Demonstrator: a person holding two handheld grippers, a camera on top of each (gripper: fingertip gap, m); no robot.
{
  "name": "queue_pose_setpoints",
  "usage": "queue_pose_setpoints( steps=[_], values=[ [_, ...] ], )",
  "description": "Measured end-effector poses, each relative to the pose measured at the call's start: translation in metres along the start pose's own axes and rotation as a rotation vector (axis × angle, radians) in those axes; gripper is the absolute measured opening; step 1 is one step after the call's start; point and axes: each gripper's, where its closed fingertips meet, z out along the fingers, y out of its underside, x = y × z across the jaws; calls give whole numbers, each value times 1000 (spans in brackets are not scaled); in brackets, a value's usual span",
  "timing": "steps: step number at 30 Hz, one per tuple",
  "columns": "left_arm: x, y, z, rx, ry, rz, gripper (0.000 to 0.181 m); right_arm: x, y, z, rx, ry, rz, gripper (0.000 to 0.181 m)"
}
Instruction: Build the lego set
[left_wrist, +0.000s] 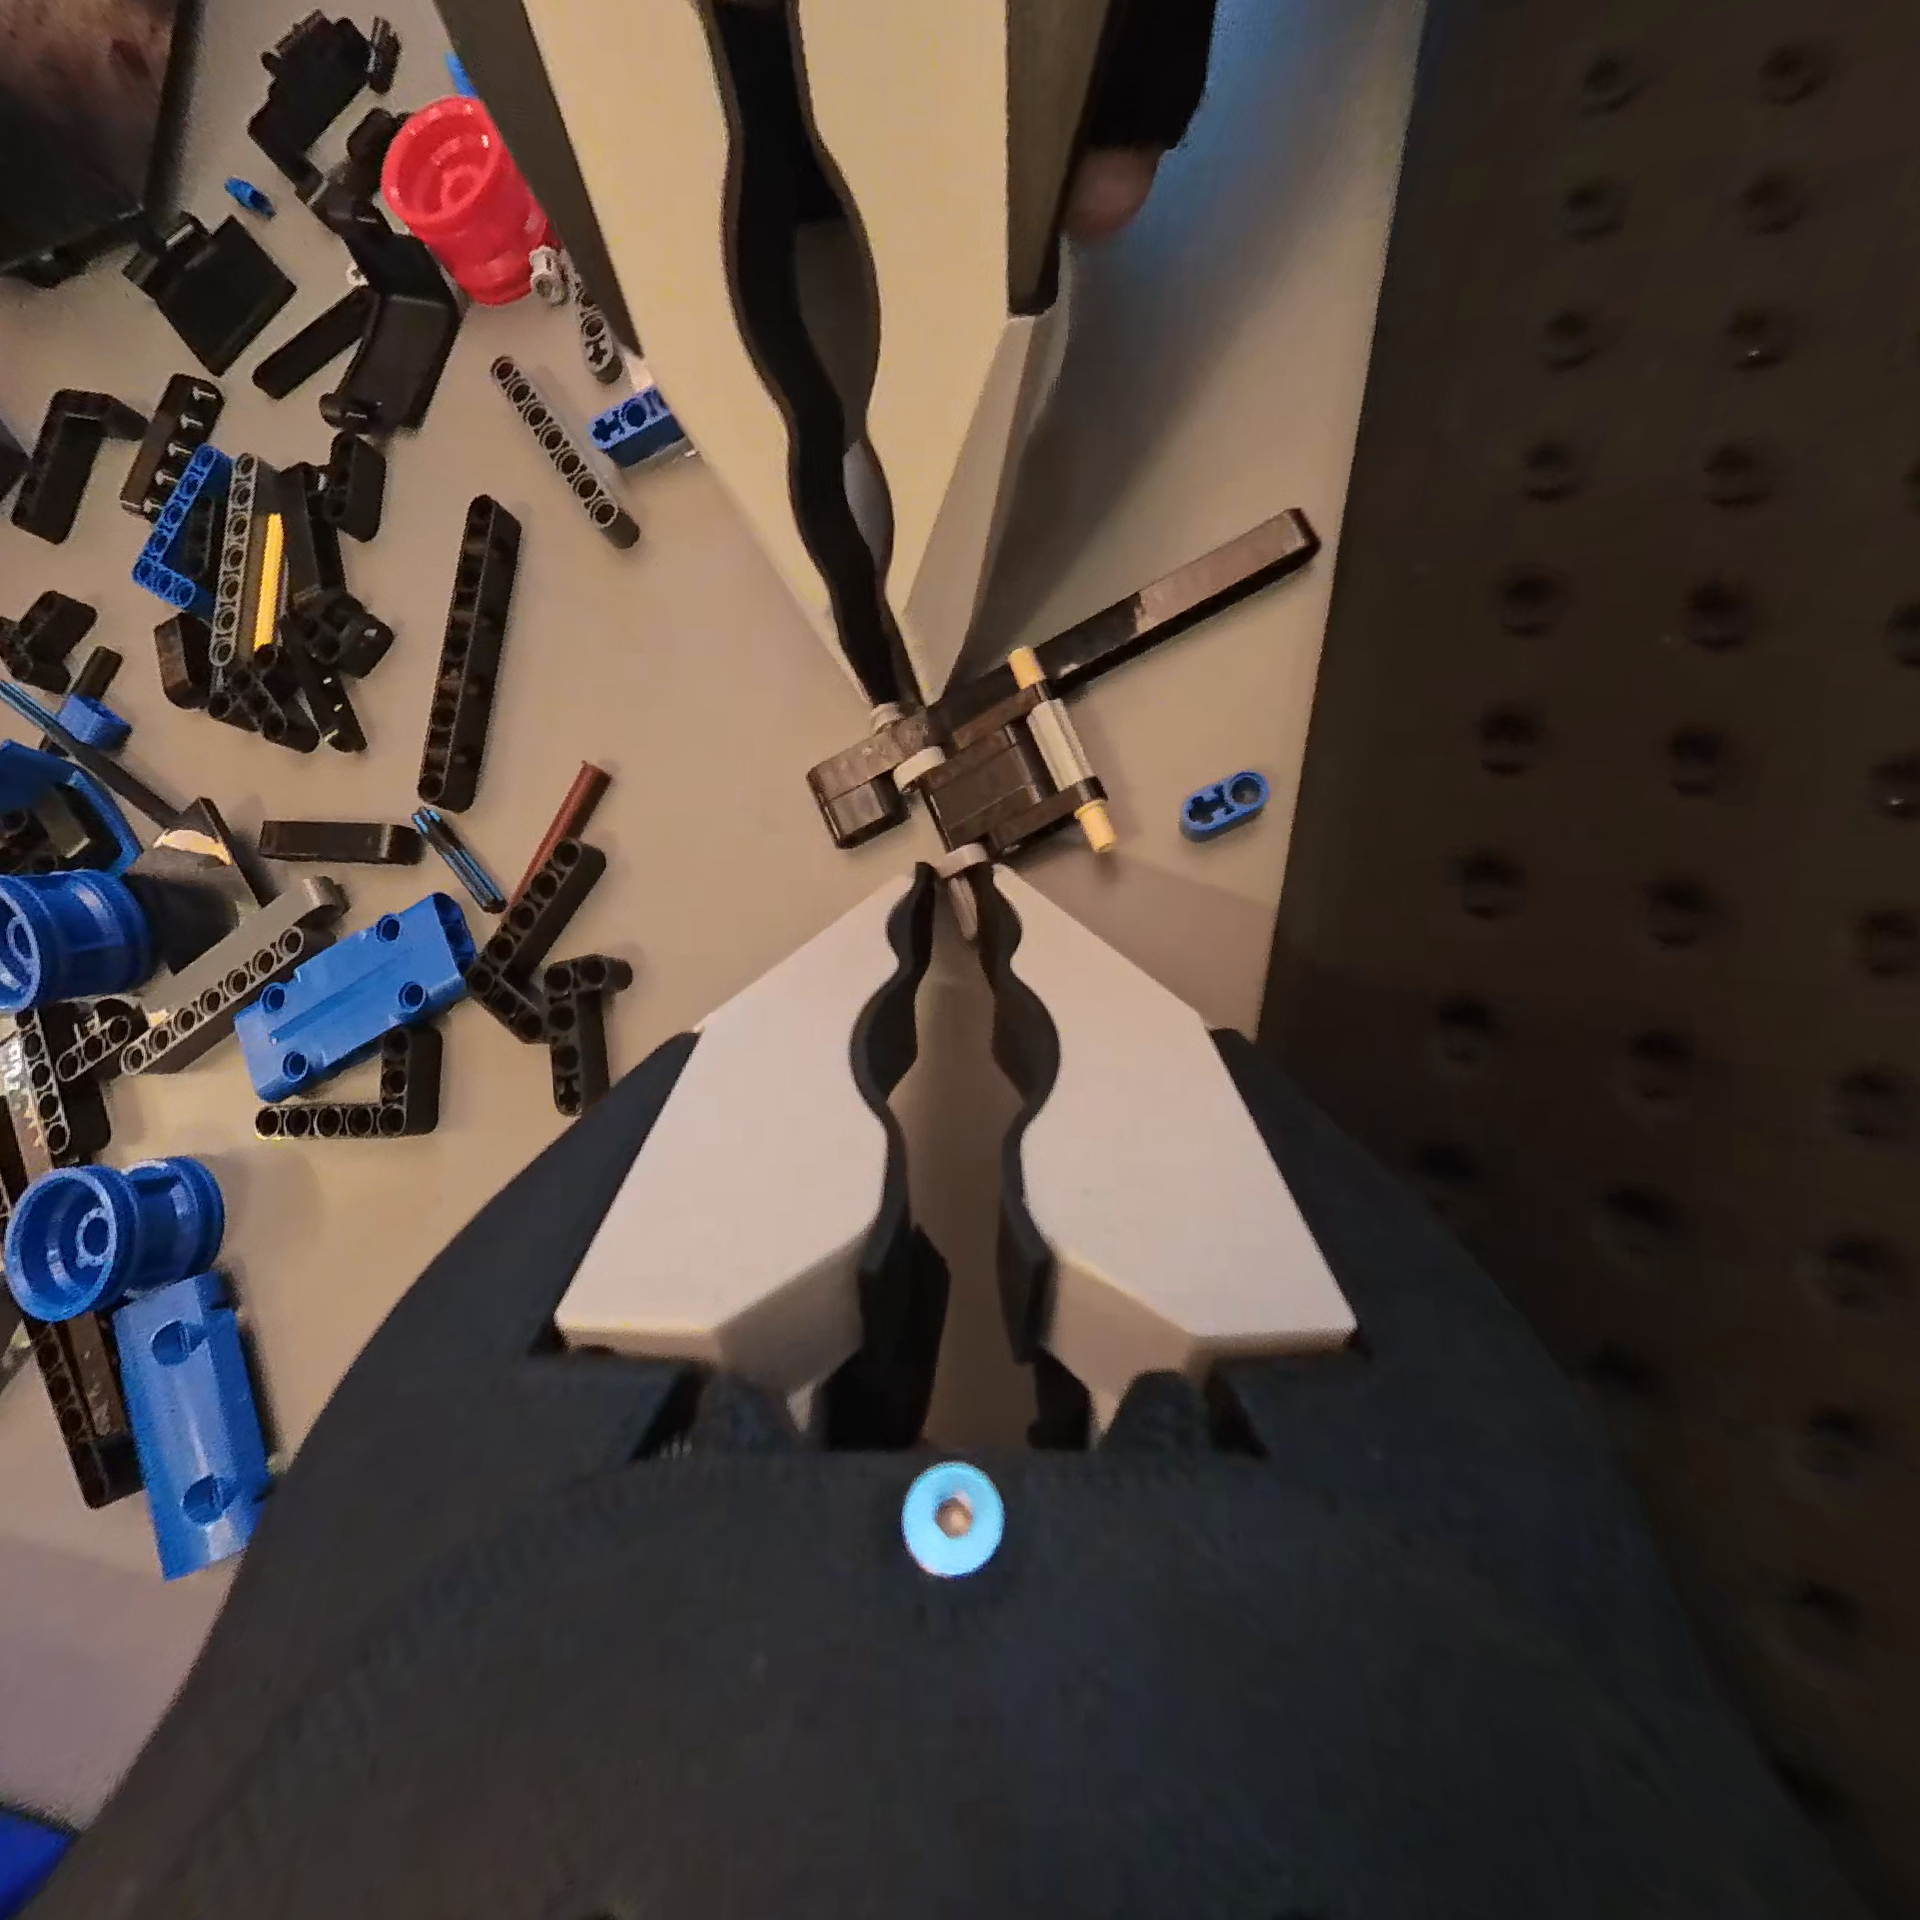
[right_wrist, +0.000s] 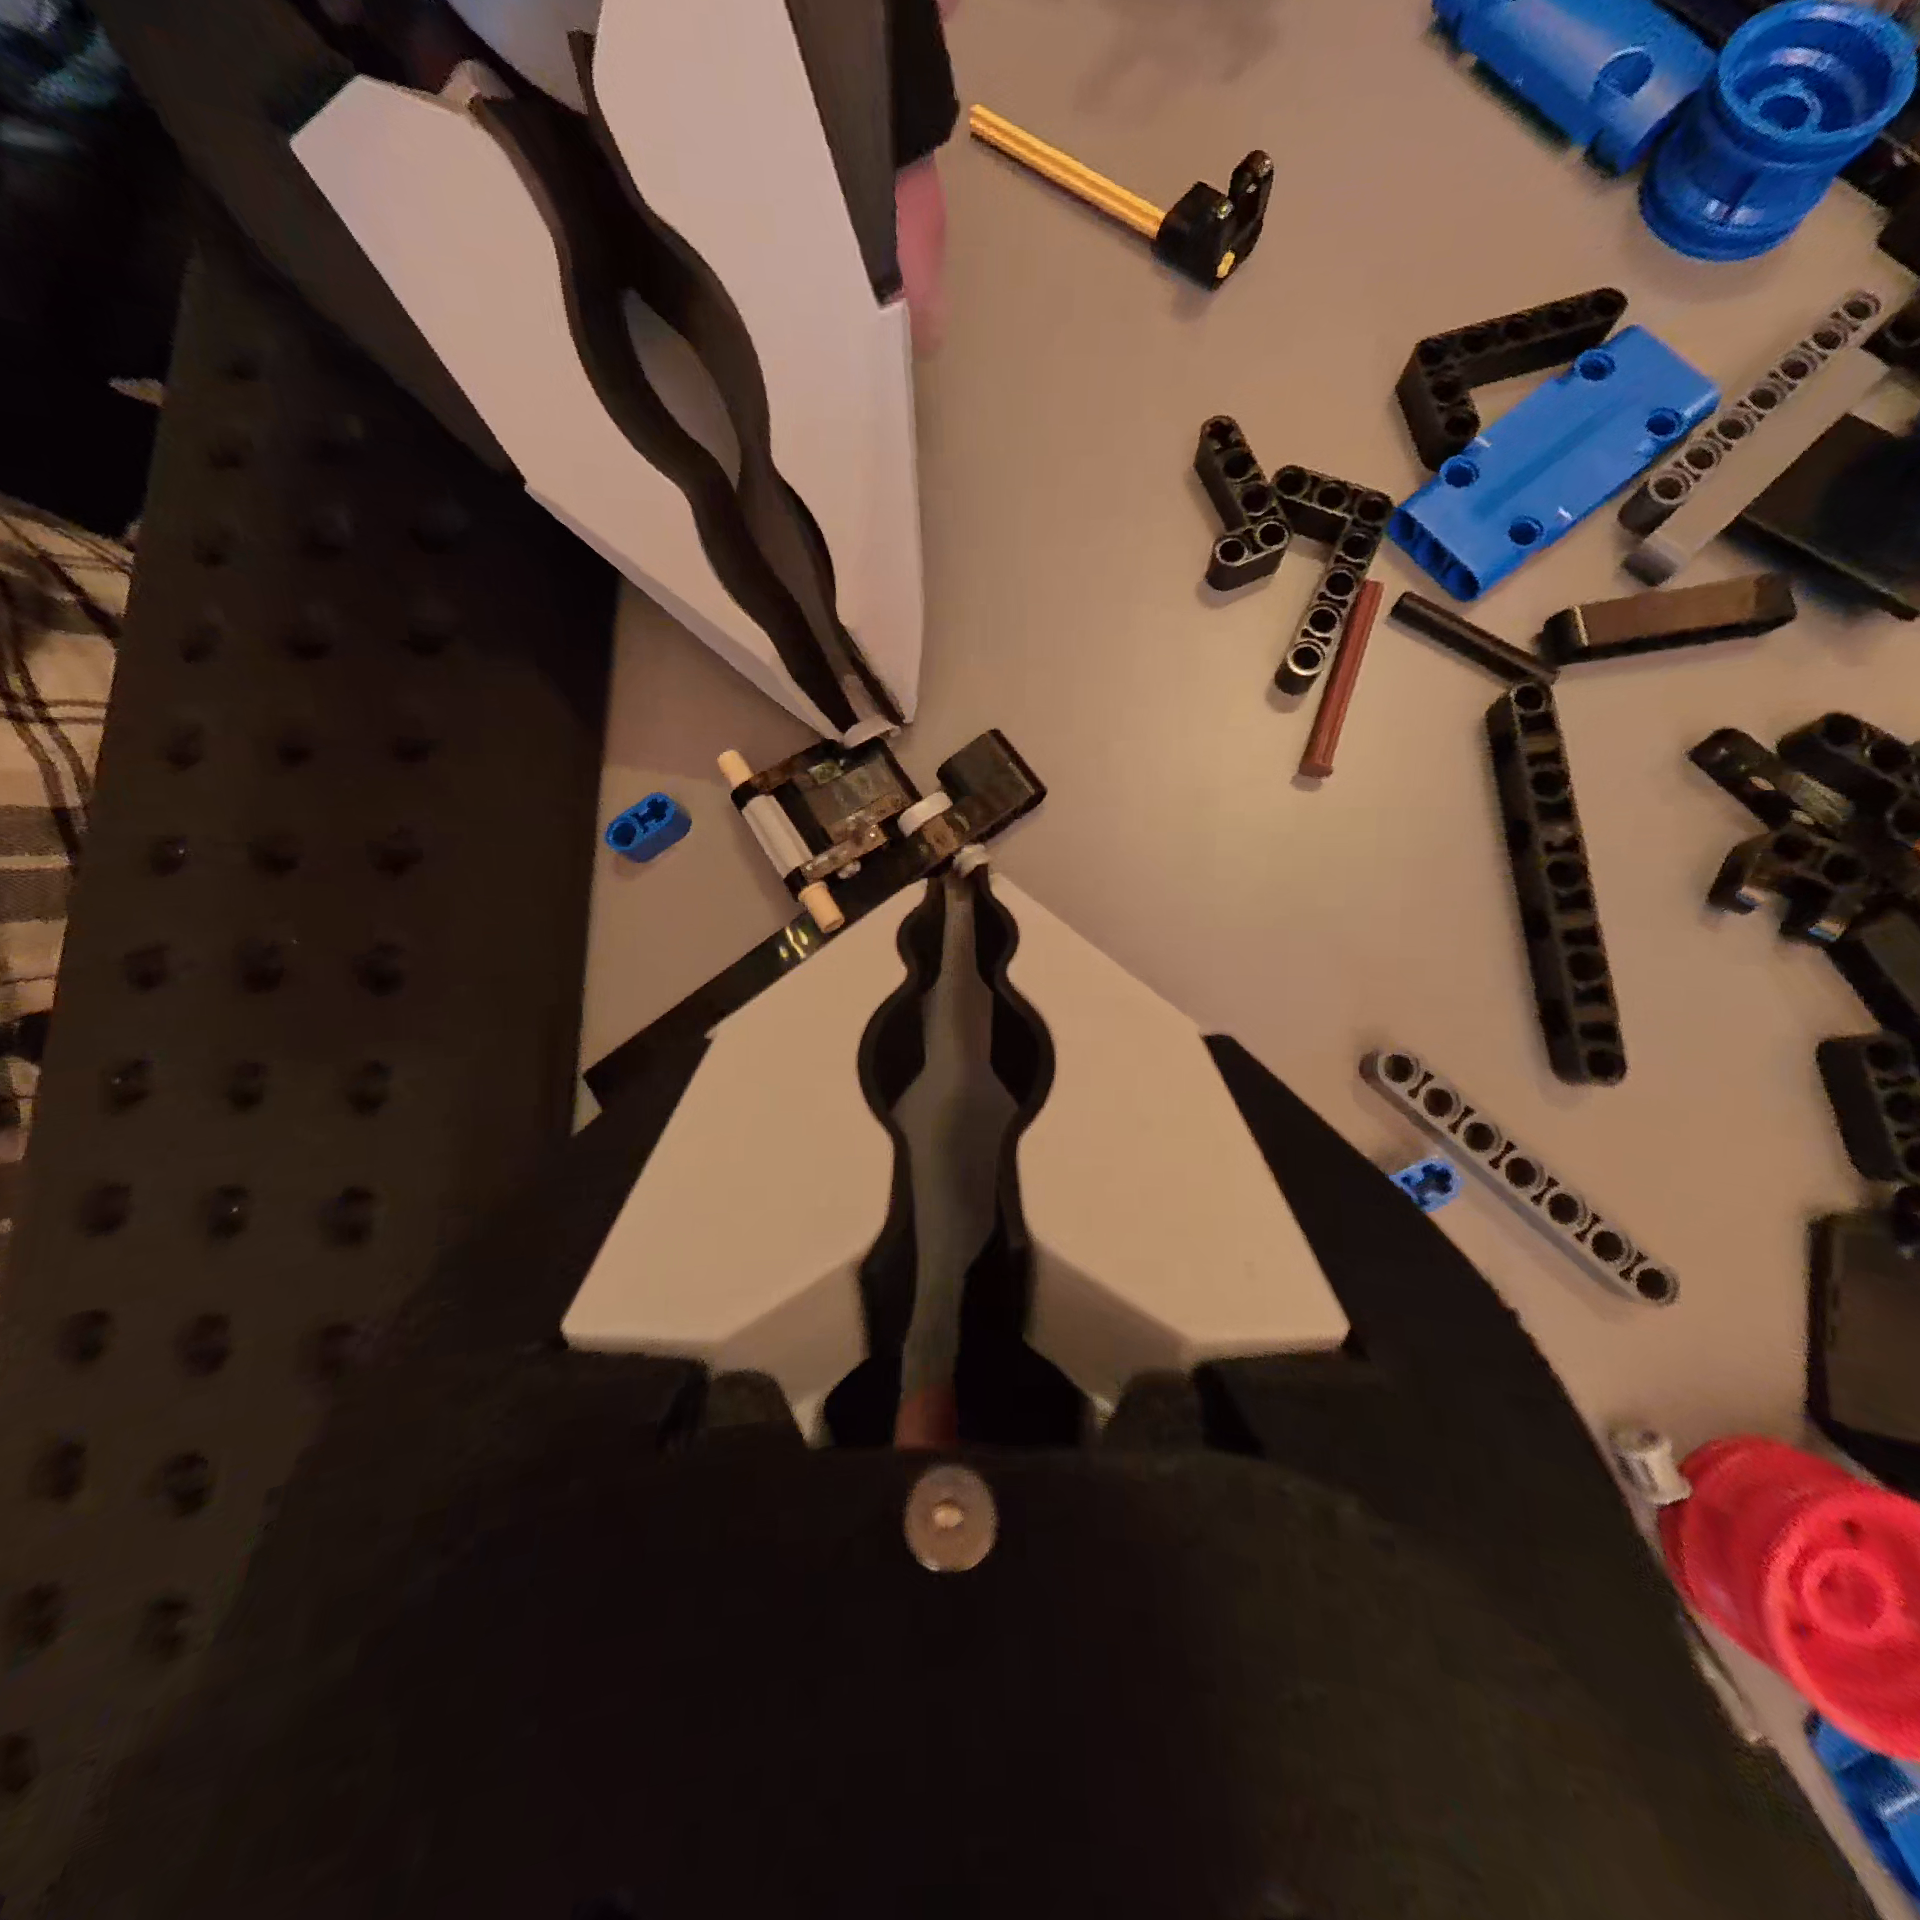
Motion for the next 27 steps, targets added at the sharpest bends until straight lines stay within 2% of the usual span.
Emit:
queue_pose_setpoints(
  steps=[8, 15, 22, 27],
  values=[
    [-1, 0, 0, 10, 8, 15, 6, 5, 1, -2, -56, -11, -157, 5],
    [-2, 0, 0, 26, 23, 15, 5, 3, 1, -1, -46, -58, -247, 0],
    [-3, 0, 2, 27, 28, 24, 5, 5, 2, -4, -69, -97, -290, 7],
    [-3, 0, 2, 26, 32, 28, 5, 2, 2, -2, -61, -120, -300, 5]
  ],
)
